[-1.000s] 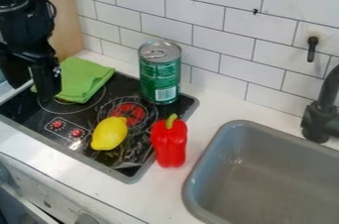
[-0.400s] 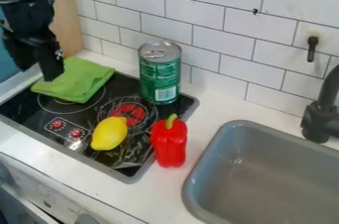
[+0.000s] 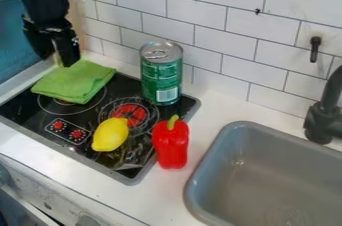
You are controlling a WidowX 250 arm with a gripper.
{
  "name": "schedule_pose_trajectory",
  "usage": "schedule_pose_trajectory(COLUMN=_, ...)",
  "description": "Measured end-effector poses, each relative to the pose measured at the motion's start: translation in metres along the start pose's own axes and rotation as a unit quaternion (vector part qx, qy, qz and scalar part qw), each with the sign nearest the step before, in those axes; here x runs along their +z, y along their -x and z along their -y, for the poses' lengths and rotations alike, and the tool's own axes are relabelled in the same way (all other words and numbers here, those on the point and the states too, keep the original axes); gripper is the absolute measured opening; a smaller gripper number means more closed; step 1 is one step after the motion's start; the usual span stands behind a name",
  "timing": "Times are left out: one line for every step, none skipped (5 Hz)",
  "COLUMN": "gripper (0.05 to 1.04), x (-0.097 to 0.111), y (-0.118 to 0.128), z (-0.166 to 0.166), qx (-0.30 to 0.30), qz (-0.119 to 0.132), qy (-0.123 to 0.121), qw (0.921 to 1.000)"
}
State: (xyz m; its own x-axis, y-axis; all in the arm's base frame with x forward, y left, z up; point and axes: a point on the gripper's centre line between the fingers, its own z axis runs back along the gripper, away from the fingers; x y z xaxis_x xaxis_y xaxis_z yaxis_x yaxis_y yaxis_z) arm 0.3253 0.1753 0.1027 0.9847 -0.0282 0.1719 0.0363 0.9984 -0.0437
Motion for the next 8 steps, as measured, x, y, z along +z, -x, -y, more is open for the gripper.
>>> schedule_pose_trajectory(gripper=1.008, x=-0.016, y=-0.009, z=-0.007, qx=0.012, qz=0.009, qy=-0.003, qw=0.9999)
schedule_pose_trajectory(gripper=1.008, x=-0.025, y=-0.016, z=-0.013, qx=0.02, qz=0.027, qy=-0.018, qw=0.9993)
schedule_pose_trajectory(gripper=1.008, x=-0.038, y=-0.02, z=-0.014, qx=0.023, qz=0.031, qy=-0.034, qw=0.9987)
schedule_pose_trajectory(gripper=1.008, x=-0.045, y=-0.021, z=-0.011, qx=0.032, qz=0.043, qy=-0.038, qw=0.9979)
schedule_pose_trajectory(gripper=1.008, x=-0.056, y=-0.018, z=-0.01, qx=0.048, qz=0.054, qy=-0.034, qw=0.9968)
schedule_pose_trajectory(gripper=1.008, x=-0.066, y=-0.014, z=-0.012, qx=0.054, qz=0.053, qy=-0.043, qw=0.9963)
schedule_pose_trajectory(gripper=1.008, x=-0.069, y=-0.011, z=-0.012, qx=0.062, qz=0.055, qy=-0.049, qw=0.9953)
schedule_pose_trajectory(gripper=1.008, x=-0.067, y=0.005, z=-0.011, qx=0.064, qz=0.031, qy=-0.061, qw=0.9956)
